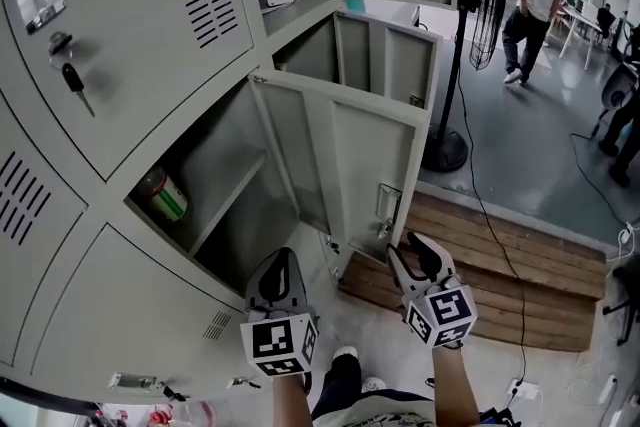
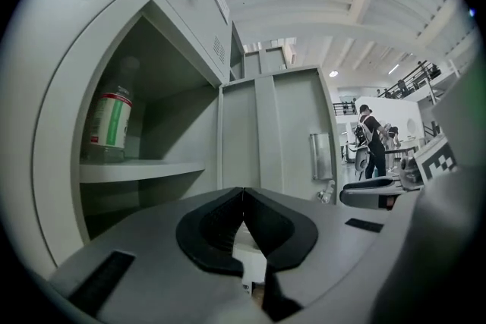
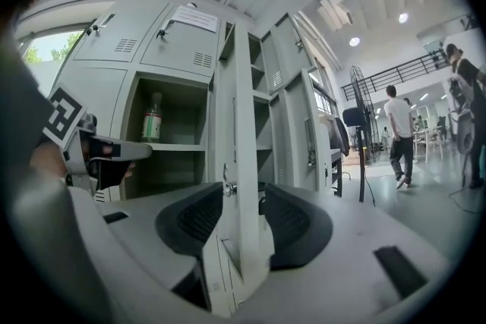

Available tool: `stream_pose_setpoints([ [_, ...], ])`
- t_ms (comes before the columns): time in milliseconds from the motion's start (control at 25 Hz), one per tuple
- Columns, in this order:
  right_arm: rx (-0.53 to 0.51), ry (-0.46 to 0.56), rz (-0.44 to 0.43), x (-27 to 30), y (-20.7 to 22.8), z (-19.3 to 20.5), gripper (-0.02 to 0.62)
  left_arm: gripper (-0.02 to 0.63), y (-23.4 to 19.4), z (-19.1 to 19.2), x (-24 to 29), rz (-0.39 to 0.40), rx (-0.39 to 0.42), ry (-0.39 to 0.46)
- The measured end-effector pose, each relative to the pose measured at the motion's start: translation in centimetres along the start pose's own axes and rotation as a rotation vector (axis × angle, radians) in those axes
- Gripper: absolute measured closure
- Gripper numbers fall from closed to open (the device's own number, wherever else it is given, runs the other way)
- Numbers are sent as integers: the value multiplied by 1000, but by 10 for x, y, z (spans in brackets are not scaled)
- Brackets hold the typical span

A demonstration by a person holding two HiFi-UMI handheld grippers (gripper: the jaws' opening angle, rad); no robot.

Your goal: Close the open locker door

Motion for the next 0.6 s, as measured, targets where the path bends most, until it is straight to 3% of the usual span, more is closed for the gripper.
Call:
stream_pose_setpoints([
  [280, -1, -27, -10, 16, 6, 8, 422, 601, -3, -1, 25, 33, 5, -4],
  [400, -3, -26, -31, 20, 7, 8, 492, 601, -2, 0, 30, 41, 4, -8],
  [600, -10, -27, -64, 18, 5, 8, 505, 601, 1, 1, 31, 45, 3, -11],
])
Point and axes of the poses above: the fingertips, and each gripper's own axes: x forward along the fingers, y to its right, z out of its underside, the point moved 10 cm from there along -x, backward along the fingers
